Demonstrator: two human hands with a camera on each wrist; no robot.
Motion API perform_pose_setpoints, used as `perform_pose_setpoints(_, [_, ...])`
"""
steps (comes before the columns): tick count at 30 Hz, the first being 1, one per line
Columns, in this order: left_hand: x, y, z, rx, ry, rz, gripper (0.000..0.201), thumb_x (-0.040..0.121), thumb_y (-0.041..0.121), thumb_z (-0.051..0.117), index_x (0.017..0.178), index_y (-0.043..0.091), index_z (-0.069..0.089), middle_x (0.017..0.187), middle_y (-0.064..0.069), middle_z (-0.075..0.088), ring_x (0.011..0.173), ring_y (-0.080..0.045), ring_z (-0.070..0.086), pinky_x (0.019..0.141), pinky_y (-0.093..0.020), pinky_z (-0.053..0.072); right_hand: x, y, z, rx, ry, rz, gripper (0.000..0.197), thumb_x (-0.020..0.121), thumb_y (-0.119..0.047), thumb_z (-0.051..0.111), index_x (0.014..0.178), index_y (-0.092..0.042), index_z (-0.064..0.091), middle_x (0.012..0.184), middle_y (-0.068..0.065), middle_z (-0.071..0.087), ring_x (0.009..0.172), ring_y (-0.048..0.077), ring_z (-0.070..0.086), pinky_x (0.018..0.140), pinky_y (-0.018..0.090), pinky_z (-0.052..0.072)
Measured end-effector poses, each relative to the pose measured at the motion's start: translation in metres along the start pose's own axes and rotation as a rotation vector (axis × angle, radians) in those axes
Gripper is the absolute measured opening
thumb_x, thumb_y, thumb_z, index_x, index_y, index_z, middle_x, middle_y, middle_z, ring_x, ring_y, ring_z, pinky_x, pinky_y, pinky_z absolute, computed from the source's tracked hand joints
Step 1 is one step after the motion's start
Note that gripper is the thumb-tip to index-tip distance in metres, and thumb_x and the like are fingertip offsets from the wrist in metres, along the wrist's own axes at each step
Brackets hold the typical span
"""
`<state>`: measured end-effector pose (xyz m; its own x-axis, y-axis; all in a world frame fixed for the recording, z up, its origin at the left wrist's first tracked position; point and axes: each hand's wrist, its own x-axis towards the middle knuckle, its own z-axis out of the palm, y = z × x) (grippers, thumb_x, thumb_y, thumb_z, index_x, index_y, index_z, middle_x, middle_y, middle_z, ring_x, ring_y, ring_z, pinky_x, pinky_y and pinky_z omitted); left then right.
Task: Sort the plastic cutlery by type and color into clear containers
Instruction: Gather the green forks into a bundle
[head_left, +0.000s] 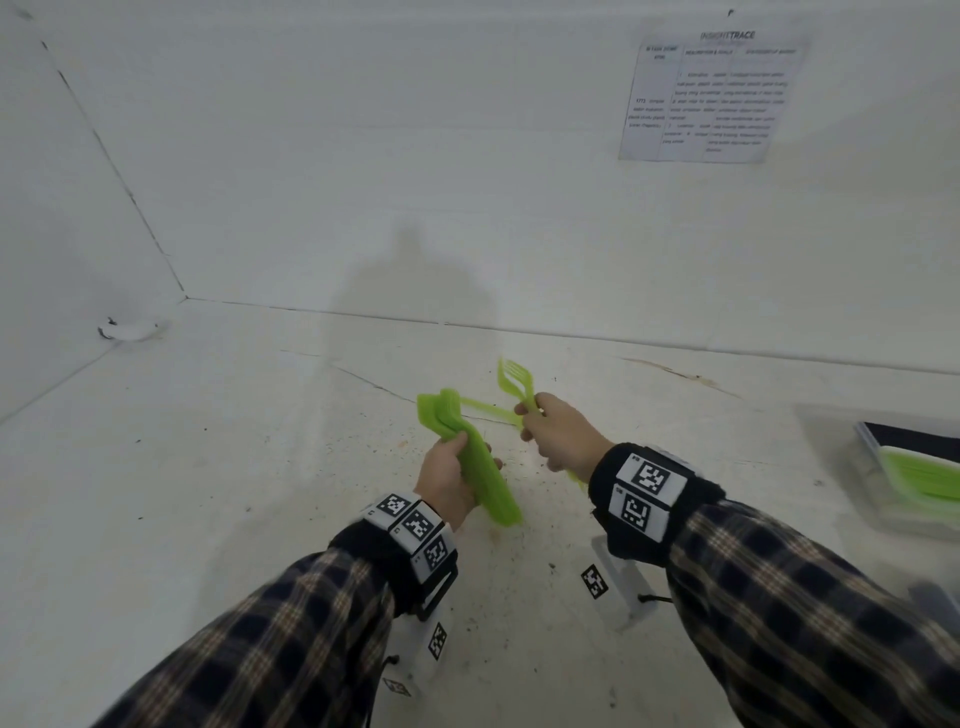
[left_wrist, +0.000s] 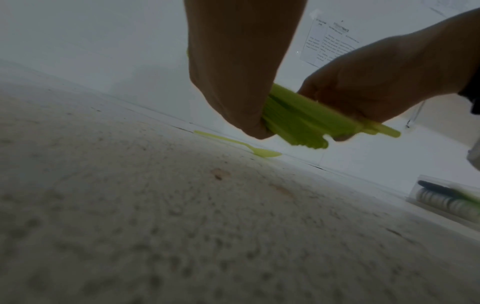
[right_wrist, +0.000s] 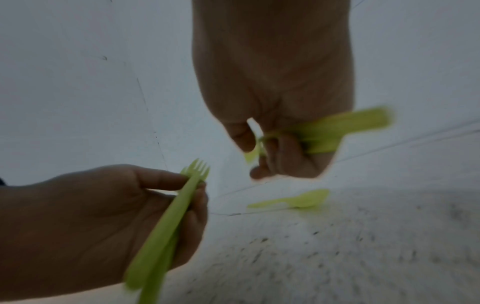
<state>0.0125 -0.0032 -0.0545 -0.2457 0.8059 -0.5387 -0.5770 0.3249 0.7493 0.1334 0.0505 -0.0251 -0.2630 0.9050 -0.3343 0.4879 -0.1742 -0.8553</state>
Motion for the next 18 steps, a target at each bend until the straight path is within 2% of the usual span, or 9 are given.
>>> perform_pose_setpoints(3, [-0.003, -0.004, 0.001, -0.018, -0.031, 0.01, 0.022, 0.103, 0.021, 0.034, 0.098, 0.009, 0.052, 0.082, -0.008, 0.052, 0.071, -0.023, 0.053, 0.065, -0.036, 0.044, -0.009, -0.003, 0.015, 0.094, 0.009, -0.053, 0.023, 0.098, -0.017, 0.04, 0.109, -0.002, 0.054, 0.067, 0.001, 0.036, 0.052, 0.013, 0.03, 0.044, 0.023, 0.027])
perform_pose_setpoints(5, [-0.007, -0.005, 0.002, -0.054, -0.054, -0.002, 0.025, 0.103, 0.022, 0.034, 0.109, 0.007, 0.053, 0.084, -0.009, 0.054, 0.074, -0.024, 0.055, 0.066, -0.039, 0.046, -0.016, -0.003, 0.024, 0.061, -0.01, -0.09, 0.026, 0.099, -0.02, 0.041, 0.105, 0.001, 0.056, 0.067, 0.004, 0.039, 0.054, 0.015, 0.037, 0.045, 0.024, 0.035])
perform_pose_setpoints(6, [-0.01, -0.005, 0.002, -0.078, -0.069, -0.011, 0.028, 0.102, 0.023, 0.033, 0.107, 0.006, 0.054, 0.085, -0.01, 0.056, 0.074, -0.025, 0.056, 0.066, -0.041, 0.047, -0.019, -0.001, 0.028, 0.024, -0.004, -0.115, 0.027, 0.099, -0.02, 0.041, 0.103, 0.002, 0.056, 0.071, 0.007, 0.044, 0.058, 0.017, 0.043, 0.048, 0.027, 0.04])
perform_pose_setpoints(8, [-0.016, -0.004, 0.004, -0.1, -0.09, -0.03, 0.034, 0.102, 0.025, 0.03, 0.095, 0.006, 0.057, 0.08, -0.012, 0.061, 0.072, -0.025, 0.057, 0.062, -0.041, 0.046, -0.02, 0.005, 0.034, -0.044, 0.055, -0.164, 0.026, 0.097, -0.018, 0.043, 0.103, 0.004, 0.056, 0.083, 0.01, 0.051, 0.071, 0.021, 0.051, 0.06, 0.034, 0.049])
perform_pose_setpoints(10, [-0.018, -0.005, 0.004, -0.105, -0.098, -0.035, 0.037, 0.102, 0.026, 0.028, 0.085, 0.007, 0.056, 0.072, -0.012, 0.063, 0.07, -0.024, 0.057, 0.06, -0.038, 0.045, -0.022, 0.011, 0.037, -0.053, 0.122, -0.178, 0.023, 0.093, -0.015, 0.048, 0.11, -0.002, 0.058, 0.089, 0.007, 0.053, 0.079, 0.021, 0.052, 0.071, 0.035, 0.052])
perform_pose_setpoints(13, [-0.017, -0.007, 0.001, -0.104, -0.117, -0.037, 0.038, 0.101, 0.026, 0.029, 0.085, 0.007, 0.057, 0.073, -0.012, 0.066, 0.07, -0.023, 0.059, 0.062, -0.037, 0.045, -0.026, 0.019, 0.037, -0.011, 0.17, -0.182, 0.026, 0.09, -0.016, 0.057, 0.114, -0.007, 0.059, 0.091, 0.006, 0.055, 0.081, 0.019, 0.054, 0.067, 0.028, 0.05])
perform_pose_setpoints(16, [-0.017, -0.009, -0.001, -0.087, -0.173, -0.051, 0.041, 0.101, 0.025, 0.025, 0.092, 0.005, 0.06, 0.069, -0.011, 0.071, 0.067, -0.022, 0.067, 0.066, -0.037, 0.048, -0.03, 0.022, 0.037, -0.021, 0.196, -0.197, 0.027, 0.083, -0.018, 0.068, 0.108, -0.009, 0.062, 0.087, 0.004, 0.058, 0.082, 0.016, 0.056, 0.064, 0.02, 0.046])
perform_pose_setpoints(18, [-0.017, -0.011, -0.001, -0.09, -0.2, -0.059, 0.041, 0.101, 0.025, 0.026, 0.094, 0.004, 0.06, 0.07, -0.012, 0.072, 0.064, -0.021, 0.07, 0.064, -0.036, 0.048, -0.031, 0.023, 0.038, -0.004, 0.186, -0.204, 0.025, 0.08, -0.017, 0.072, 0.103, -0.01, 0.065, 0.084, 0.005, 0.061, 0.081, 0.018, 0.06, 0.067, 0.026, 0.051])
